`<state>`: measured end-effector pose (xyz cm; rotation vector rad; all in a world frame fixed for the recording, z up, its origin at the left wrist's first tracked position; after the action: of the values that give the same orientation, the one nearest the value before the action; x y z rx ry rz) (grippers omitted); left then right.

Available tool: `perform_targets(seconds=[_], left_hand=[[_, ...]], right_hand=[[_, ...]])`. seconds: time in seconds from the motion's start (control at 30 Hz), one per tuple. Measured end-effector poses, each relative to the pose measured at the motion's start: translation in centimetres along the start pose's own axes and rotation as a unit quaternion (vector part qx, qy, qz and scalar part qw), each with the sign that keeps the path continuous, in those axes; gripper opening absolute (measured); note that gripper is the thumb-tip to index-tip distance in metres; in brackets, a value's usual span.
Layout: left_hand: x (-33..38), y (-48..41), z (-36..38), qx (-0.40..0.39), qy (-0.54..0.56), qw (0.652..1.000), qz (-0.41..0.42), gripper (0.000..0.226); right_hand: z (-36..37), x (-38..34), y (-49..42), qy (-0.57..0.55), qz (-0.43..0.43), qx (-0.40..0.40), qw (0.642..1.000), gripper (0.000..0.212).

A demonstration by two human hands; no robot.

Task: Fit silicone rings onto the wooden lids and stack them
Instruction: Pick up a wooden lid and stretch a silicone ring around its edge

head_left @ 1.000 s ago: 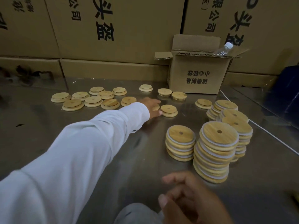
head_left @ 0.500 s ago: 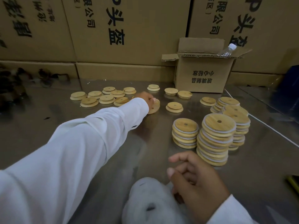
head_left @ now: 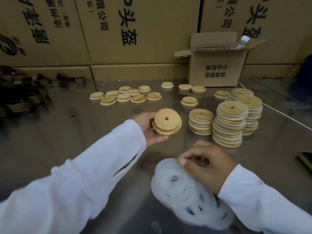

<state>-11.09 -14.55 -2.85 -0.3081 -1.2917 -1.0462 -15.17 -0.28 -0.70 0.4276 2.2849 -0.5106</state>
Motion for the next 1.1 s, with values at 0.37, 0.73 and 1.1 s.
perform_targets(seconds=[0.37,0.73,1.1], left_hand=[[-3.2,1.5,-0.6,-0.046,0.125,0.991,0.015,0.017],[-2.7,1.7,0.6,-0.105,0.129,0.984,0.064,0.009],[-3.1,2.2,2.1,-0.163,0.088,0.981,0.06,0.027]], right_hand=[[0.8,-0.9,0.1,0.04,-0.018,-0.052,0.998,0.016],[-0.5,-0.5,0.2,0.128,0.012,0.03,0.991,0.012],[-3.4,-0.1,0.2,-0.263,0.009,0.131,0.956,0.009]])
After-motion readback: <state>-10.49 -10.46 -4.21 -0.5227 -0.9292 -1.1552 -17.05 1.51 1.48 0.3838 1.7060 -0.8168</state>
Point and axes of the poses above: each hand's wrist, its own y-axis away from the middle knuckle, its own z-axis out of the palm, x = y × z, the point moved 10 cm from there along -y, towards the middle knuckle, and after that the axes turned 5 degrees about -x, right-handed, at the moved point
